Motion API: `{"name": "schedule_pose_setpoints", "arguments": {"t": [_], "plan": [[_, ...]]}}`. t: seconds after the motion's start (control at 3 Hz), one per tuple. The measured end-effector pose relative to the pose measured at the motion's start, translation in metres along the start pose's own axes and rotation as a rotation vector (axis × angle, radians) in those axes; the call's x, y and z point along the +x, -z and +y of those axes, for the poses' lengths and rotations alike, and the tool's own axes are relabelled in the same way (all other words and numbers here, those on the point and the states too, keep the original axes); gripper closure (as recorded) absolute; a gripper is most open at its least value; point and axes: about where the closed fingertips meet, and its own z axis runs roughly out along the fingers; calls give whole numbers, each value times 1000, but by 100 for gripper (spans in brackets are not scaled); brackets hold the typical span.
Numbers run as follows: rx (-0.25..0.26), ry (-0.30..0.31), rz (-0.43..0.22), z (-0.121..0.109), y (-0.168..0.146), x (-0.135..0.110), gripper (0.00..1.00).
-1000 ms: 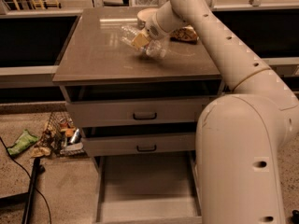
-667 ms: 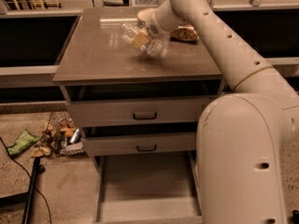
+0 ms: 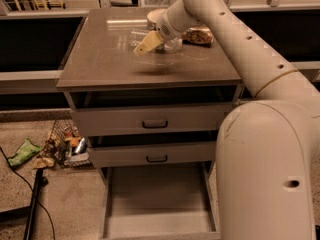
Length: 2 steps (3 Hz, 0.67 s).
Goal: Pick water bottle from bottom drawer and place on counter
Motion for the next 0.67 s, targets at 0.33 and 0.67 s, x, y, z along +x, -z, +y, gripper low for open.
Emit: {"name": "schedule_pose_setpoints", "arguments": {"t": [0.33,0.67], "plan": [[76,3,-11,-7,28,-2,0],[157,6,-25,-5,62,0,0]]}}
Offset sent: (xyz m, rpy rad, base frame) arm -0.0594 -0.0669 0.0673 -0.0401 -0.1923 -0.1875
